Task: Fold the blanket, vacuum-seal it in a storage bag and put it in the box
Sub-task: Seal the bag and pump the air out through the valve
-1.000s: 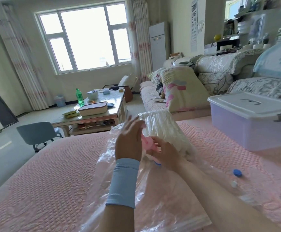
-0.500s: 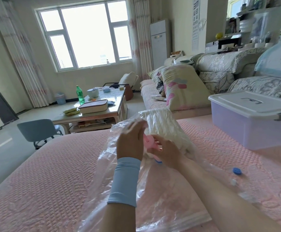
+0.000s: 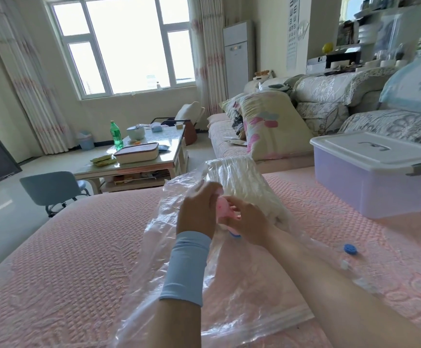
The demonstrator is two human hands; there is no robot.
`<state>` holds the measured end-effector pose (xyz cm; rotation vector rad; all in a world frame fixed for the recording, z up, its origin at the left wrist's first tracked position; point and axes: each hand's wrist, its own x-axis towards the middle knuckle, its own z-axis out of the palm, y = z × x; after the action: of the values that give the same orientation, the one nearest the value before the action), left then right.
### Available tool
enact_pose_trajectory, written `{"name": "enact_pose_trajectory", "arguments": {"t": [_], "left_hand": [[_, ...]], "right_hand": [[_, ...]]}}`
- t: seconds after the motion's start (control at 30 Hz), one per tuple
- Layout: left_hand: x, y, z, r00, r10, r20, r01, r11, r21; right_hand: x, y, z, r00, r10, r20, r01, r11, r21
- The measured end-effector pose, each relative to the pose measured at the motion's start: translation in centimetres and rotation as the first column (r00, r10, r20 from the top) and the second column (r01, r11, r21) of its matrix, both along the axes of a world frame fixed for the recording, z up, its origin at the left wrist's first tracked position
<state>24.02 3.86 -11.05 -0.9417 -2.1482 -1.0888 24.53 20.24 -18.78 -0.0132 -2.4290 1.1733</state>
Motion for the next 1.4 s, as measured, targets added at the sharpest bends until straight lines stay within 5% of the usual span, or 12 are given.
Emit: {"name": "enact_pose_trajectory", "arguments": {"t": [0.1,0.23,0.47,0.63,0.73,0.83,0.97,1.07,1.2,1.3,1.4], "left_hand": [[0.2,-1.3,3.2,0.952,0.143,-0.27,-0.078,0.968,0.236],[0.0,-1.5,3.3,0.911,0.284,-0.299,-0.144,0.898,0.415],[-0.1,0.8,-1.9,0.989,-0.006,0.146,0.009,1.0,-0.017],[0.2,-0.7,2.8,0.95,0.19,-0.247,-0.11,0.946,0.306],[-0.2,-1.3,3.7,0.929,0.26,-0.262,-0.122,0.886,0.446],[-0.4,-0.6,1.0,0.97,0.18,-0.161,-0.123,0.942,0.311],[-0.6,0.4,-1.5,0.975,0.003,0.223,0.007,0.999,-0.044],[-0.2,-0.4,0.2,0.995,0.082,0.062,-0.083,0.997,0.008],[0.2,-1.8,3.7,0.952,0.189,-0.242,-0.096,0.932,0.35],[-0.3,-1.6,2.7,0.947,0.21,-0.245,-0.108,0.922,0.372],[-0.4,-0.4,-0.3,0.998,0.038,-0.043,-0.032,0.99,0.137]], "right_hand": [[-0.1,0.0,0.0,1.0,-0.01,0.0,0.01,1.0,-0.003],[-0.3,-0.2,-0.2,1.0,-0.002,0.025,0.002,1.0,-0.006],[-0.3,-0.2,-0.4,1.0,-0.01,0.003,0.01,0.997,-0.077],[-0.7,0.1,-0.7,1.0,-0.015,-0.002,0.015,0.993,-0.118],[-0.8,0.0,-0.7,1.0,-0.002,0.013,0.003,0.994,-0.109],[-0.9,-0.4,-0.7,1.0,-0.013,0.012,0.015,0.994,-0.11],[-0.8,-0.4,-0.7,1.0,0.0,0.022,0.003,0.992,-0.127],[-0.8,-0.4,-0.8,1.0,-0.012,0.015,0.014,0.994,-0.111],[-0.9,0.2,-0.8,1.0,-0.01,0.022,0.012,0.995,-0.096],[-0.9,0.0,-0.7,0.999,0.007,0.039,-0.004,0.996,-0.085],[-0.9,0.0,-0.7,1.0,0.0,0.031,0.003,0.996,-0.094]]}}
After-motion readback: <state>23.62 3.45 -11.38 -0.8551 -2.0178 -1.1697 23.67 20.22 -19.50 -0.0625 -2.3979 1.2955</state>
